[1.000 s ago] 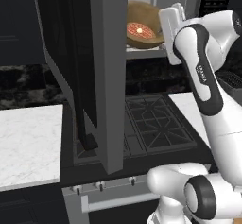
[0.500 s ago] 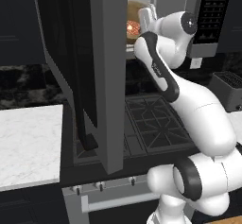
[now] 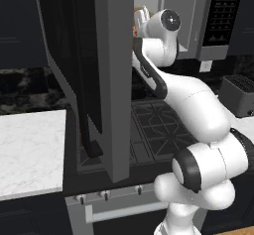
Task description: Open the microwave, place the bowl with waffle inside the microwave, then close the microwave door and turn it on.
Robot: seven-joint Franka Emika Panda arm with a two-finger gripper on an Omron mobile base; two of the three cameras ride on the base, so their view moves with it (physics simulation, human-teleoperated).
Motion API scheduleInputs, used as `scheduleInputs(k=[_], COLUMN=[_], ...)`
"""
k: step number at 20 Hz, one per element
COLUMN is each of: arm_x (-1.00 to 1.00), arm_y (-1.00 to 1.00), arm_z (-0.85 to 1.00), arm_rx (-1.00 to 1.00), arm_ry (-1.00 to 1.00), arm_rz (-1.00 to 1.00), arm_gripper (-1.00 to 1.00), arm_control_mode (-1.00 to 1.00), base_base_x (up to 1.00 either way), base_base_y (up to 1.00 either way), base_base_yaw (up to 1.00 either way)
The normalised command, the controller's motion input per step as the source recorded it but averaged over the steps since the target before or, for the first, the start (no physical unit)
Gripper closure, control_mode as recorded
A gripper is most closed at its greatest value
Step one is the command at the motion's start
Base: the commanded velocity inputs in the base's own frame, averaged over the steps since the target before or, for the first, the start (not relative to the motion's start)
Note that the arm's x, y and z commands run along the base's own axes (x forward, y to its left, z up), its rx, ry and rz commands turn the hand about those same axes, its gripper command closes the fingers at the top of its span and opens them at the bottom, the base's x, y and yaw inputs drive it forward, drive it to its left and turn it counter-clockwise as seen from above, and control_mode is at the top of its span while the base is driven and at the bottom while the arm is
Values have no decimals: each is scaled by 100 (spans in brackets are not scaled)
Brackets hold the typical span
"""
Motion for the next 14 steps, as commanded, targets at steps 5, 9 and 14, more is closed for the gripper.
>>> scheduleInputs(k=[5, 9, 14], arm_x=[54, 36, 14], arm_y=[15, 8, 0], arm_z=[-24, -39, -14], arm_rx=[0, 1, 1], arm_ry=[1, 5, 5], arm_rz=[-6, -2, 0], arm_gripper=[100, -100, -100], arm_control_mode=[-100, -100, -100], base_base_x=[0, 0, 0], base_base_y=[0, 0, 0], base_base_yaw=[0, 0, 0])
